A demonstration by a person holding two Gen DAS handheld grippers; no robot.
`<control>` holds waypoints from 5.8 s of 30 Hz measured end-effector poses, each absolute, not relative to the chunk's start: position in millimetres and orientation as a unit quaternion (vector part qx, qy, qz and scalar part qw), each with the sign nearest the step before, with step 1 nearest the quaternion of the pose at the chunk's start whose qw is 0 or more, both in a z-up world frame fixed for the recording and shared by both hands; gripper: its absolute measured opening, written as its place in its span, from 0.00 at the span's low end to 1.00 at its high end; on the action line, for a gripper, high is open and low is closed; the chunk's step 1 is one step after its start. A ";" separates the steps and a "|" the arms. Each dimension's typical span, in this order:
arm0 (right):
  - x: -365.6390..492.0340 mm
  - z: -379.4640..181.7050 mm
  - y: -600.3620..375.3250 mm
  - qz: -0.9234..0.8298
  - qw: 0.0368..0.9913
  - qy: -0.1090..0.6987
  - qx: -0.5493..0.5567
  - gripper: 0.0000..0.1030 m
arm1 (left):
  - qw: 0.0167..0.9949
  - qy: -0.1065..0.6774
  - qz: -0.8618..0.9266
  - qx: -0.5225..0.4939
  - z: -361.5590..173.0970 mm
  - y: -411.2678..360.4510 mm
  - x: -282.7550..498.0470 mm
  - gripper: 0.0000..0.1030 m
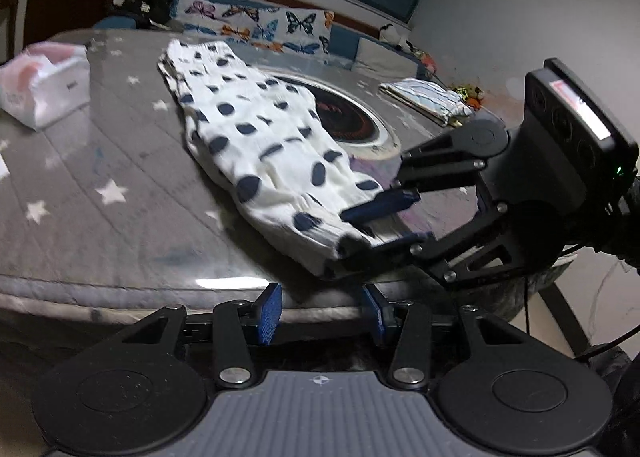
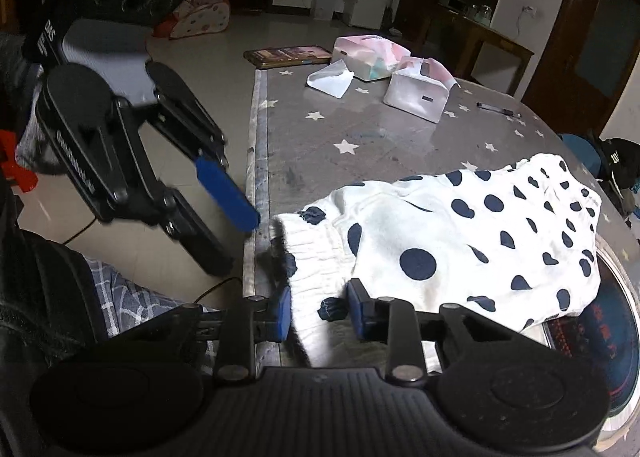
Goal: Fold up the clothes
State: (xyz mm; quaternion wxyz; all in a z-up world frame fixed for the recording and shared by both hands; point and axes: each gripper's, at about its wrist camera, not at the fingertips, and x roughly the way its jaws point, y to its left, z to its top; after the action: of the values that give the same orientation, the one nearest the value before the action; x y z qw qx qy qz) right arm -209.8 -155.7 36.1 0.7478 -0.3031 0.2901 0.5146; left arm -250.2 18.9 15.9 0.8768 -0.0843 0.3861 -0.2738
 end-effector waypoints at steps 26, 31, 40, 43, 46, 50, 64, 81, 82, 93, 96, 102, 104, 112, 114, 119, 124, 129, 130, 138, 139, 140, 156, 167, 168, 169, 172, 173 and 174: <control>-240.6 20.3 -148.5 0.462 0.769 0.185 -0.401 0.40 | 0.852 0.370 -0.284 -0.235 36.2 27.8 -203.9 0.05; -225.7 31.0 -154.8 0.457 0.788 0.204 -0.359 0.20 | 0.868 0.350 -0.295 -0.192 43.9 26.7 -211.4 0.06; -200.3 54.7 -173.9 0.476 0.792 0.242 -0.297 0.16 | 0.926 0.264 -0.268 0.021 54.2 12.0 -245.1 0.49; -201.7 57.6 -172.9 0.484 0.783 0.239 -0.310 0.16 | 0.927 0.241 -0.276 0.084 51.1 -1.0 -244.2 0.56; -204.7 60.0 -171.6 0.490 0.774 0.235 -0.324 0.16 | 0.923 0.218 -0.280 0.151 47.6 -14.7 -241.9 0.56; -203.8 61.5 -171.0 0.496 0.765 0.237 -0.337 0.16 | 0.911 0.175 -0.286 0.241 40.3 -30.2 -243.7 0.56; -204.4 57.5 -162.5 0.516 0.723 0.248 -0.387 0.16 | 0.886 0.127 -0.291 0.338 20.4 -43.7 -242.4 0.64; -207.6 69.0 -170.0 0.530 0.709 0.264 -0.384 0.20 | 0.862 0.154 -0.368 0.314 6.5 -50.5 -237.1 0.20; -205.8 73.5 -173.3 0.533 0.712 0.270 -0.369 0.22 | 0.866 0.158 -0.366 0.301 8.2 -47.8 -236.7 0.20; -170.6 121.6 -216.4 0.570 0.746 0.299 -0.172 0.25 | 0.900 0.175 -0.359 0.174 45.9 -21.8 -252.3 0.18; -161.4 125.5 -226.2 0.605 0.724 0.310 -0.121 0.32 | 0.905 0.173 -0.353 0.164 56.2 -15.9 -253.2 0.18; -148.7 126.6 -236.3 0.617 0.717 0.320 -0.054 0.36 | 0.909 0.179 -0.351 0.137 73.7 -7.9 -253.6 0.18; -143.3 124.6 -238.8 0.619 0.714 0.324 -0.038 0.42 | 0.910 0.182 -0.350 0.126 77.4 -5.1 -252.1 0.18; -135.1 116.7 -247.5 0.633 0.697 0.337 0.012 0.50 | 0.916 0.197 -0.334 0.101 82.2 6.7 -255.3 0.18; -133.5 115.4 -245.0 0.629 0.701 0.338 0.013 0.50 | 0.917 0.201 -0.331 0.097 81.8 7.6 -256.1 0.18; -121.9 110.9 -248.5 0.622 0.703 0.342 0.048 0.51 | 0.918 0.200 -0.329 0.094 82.2 7.9 -260.8 0.18; -111.6 104.5 -244.2 0.576 0.738 0.350 0.031 0.51 | 0.922 0.201 -0.320 0.083 82.5 10.0 -264.6 0.18; -106.1 89.3 -215.3 0.517 0.779 0.354 -0.038 0.49 | 0.923 0.195 -0.320 0.086 89.3 8.8 -267.7 0.18; -103.3 84.7 -209.5 0.506 0.785 0.354 -0.050 0.49 | 0.924 0.193 -0.320 0.085 90.3 8.6 -268.6 0.18; -83.3 39.6 -183.4 0.467 0.791 0.383 -0.096 0.41 | 0.928 0.179 -0.319 0.074 111.7 13.1 -279.2 0.18; -82.3 34.9 -184.0 0.464 0.791 0.387 -0.098 0.41 | 0.928 0.178 -0.319 0.072 115.3 13.6 -280.6 0.18; -82.3 31.4 -185.0 0.465 0.788 0.391 -0.099 0.41 | 0.928 0.176 -0.319 0.071 119.2 14.3 -281.6 0.18; -83.1 31.2 -225.3 0.477 0.772 0.420 -0.020 0.41 | 0.942 0.171 -0.289 0.028 164.3 21.6 -212.0 0.18; -72.6 34.0 -242.3 0.445 0.791 0.419 0.012 0.41 | 0.934 0.234 -0.270 -0.025 149.4 33.7 -99.2 0.18; -72.2 34.0 -242.9 0.442 0.793 0.418 0.011 0.41 | 0.932 0.239 -0.272 -0.027 147.1 32.4 -89.9 0.18; -71.3 33.6 -244.1 0.439 0.795 0.419 0.012 0.41 | 0.930 0.244 -0.273 -0.028 144.7 30.8 -81.0 0.18; -67.9 32.4 -248.2 0.431 0.799 0.420 0.020 0.41 | 0.923 0.262 -0.280 -0.030 136.5 27.1 -54.0 0.18; -66.7 32.0 -249.6 0.428 0.799 0.421 0.024 0.41 | 0.921 0.270 -0.281 -0.031 133.5 26.1 -45.6 0.18; -65.4 31.2 -250.8 0.427 0.799 0.422 0.027 0.41 | 0.918 0.277 -0.281 -0.032 129.8 25.1 -38.6 0.18</control>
State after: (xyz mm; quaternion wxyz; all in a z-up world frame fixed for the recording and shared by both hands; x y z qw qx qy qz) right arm -65.4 -250.8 31.2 0.7993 0.0272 0.4217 0.4272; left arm -38.6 25.1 129.8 0.9184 -0.0321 0.2769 -0.2807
